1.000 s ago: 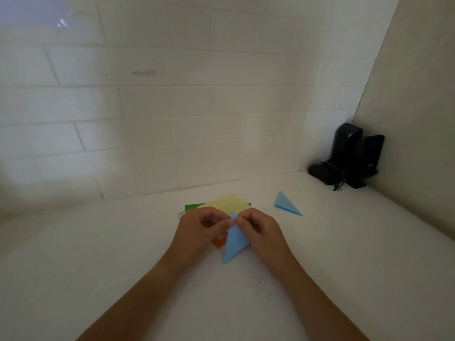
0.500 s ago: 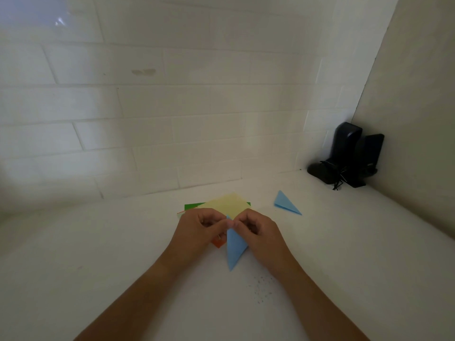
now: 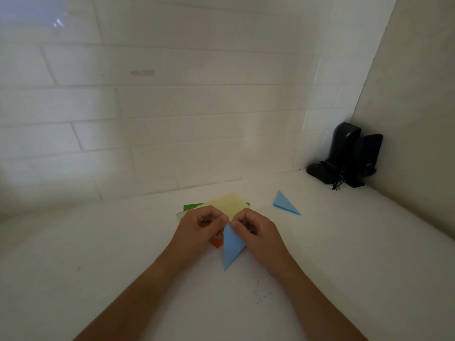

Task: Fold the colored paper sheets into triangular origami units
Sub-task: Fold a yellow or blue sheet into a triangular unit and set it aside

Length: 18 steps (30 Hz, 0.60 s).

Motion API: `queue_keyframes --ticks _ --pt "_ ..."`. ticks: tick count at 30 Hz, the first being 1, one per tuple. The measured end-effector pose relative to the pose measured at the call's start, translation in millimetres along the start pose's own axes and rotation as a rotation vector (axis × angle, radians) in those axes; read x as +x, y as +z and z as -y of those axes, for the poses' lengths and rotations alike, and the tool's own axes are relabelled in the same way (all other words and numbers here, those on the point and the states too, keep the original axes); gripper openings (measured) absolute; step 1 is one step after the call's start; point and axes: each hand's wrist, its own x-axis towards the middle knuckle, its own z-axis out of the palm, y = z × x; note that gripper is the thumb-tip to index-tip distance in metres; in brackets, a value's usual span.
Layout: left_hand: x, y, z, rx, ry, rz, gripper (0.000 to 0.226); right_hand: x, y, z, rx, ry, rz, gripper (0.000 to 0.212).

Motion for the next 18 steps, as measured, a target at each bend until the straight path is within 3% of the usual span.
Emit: queue_keyframes --ticks 18 --pt "-0.9 -0.6 -1.1 -0.068 -0.087 0.017 0.007 -1.5 0.0 3.9 -0.039 -0.013 -0.050 0.018"
